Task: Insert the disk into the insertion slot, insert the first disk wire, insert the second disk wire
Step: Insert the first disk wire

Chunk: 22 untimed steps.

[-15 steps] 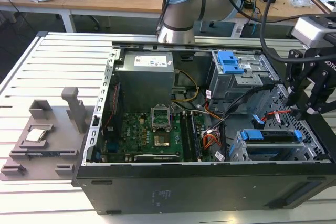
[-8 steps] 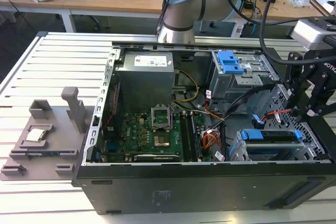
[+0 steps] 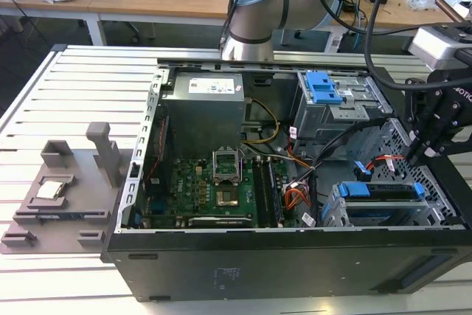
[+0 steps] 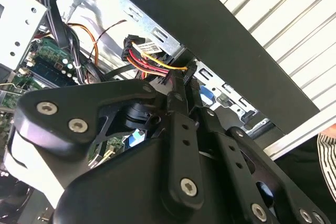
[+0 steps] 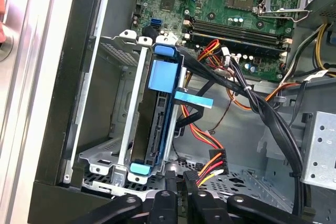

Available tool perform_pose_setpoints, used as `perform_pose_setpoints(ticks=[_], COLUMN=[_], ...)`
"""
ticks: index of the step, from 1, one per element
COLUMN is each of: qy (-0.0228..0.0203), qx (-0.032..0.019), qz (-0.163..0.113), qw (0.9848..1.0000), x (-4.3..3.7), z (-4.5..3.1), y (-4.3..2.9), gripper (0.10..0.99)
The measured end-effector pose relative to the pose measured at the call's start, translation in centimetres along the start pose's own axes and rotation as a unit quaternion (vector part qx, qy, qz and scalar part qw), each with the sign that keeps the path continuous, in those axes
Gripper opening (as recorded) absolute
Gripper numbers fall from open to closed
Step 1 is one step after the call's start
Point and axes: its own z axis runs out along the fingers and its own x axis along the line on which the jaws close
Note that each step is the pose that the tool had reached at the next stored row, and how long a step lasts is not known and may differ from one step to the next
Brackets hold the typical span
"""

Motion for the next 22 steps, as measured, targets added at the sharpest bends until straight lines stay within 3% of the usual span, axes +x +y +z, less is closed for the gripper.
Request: perform_pose_setpoints(ticks=[14,22], qy=[0.0001,0.0001], qx=[0.0,0.0], qz=[0.0,0.0], qw=[1.0,1.0], x=[0.01,-0.36], z=[-0.61,-0.53], y=[0.1,2.12], gripper=[0.173,0.173])
